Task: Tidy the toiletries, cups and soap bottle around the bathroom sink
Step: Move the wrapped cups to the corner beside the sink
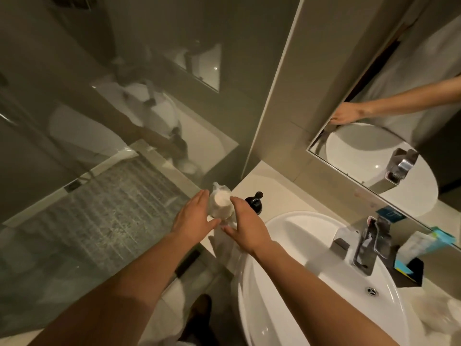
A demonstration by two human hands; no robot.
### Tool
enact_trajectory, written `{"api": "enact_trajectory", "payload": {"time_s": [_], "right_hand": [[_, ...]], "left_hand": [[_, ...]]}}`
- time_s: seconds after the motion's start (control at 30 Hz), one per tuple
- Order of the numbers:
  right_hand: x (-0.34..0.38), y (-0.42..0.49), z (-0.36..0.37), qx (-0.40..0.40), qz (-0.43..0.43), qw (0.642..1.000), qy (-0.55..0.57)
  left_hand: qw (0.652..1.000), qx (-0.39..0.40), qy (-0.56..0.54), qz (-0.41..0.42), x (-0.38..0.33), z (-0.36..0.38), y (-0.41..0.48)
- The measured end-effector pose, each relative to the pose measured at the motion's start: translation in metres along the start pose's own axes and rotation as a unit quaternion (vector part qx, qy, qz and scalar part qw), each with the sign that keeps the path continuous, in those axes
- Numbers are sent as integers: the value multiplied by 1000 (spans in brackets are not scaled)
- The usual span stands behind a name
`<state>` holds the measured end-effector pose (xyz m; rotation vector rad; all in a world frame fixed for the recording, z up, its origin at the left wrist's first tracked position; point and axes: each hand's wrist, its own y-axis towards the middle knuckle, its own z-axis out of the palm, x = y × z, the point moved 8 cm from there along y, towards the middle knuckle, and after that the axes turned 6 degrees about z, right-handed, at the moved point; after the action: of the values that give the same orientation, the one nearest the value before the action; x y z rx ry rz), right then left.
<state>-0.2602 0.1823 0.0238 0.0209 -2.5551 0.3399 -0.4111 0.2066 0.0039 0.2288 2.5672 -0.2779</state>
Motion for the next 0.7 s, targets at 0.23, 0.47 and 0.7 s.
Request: {"api": "enact_trajectory", "payload": {"time_s": [0.23, 0.47, 0.7], "right_hand": [[13, 41, 1, -5, 16, 999, -41], [11, 69, 14, 45, 72, 985, -151], [11, 89, 26, 101, 95, 980, -146]], "left_hand": [[999, 29, -24, 8, 4, 5, 25], [997, 67, 16, 32, 3, 12, 48], [996, 82, 37, 29, 8, 18, 63]]}}
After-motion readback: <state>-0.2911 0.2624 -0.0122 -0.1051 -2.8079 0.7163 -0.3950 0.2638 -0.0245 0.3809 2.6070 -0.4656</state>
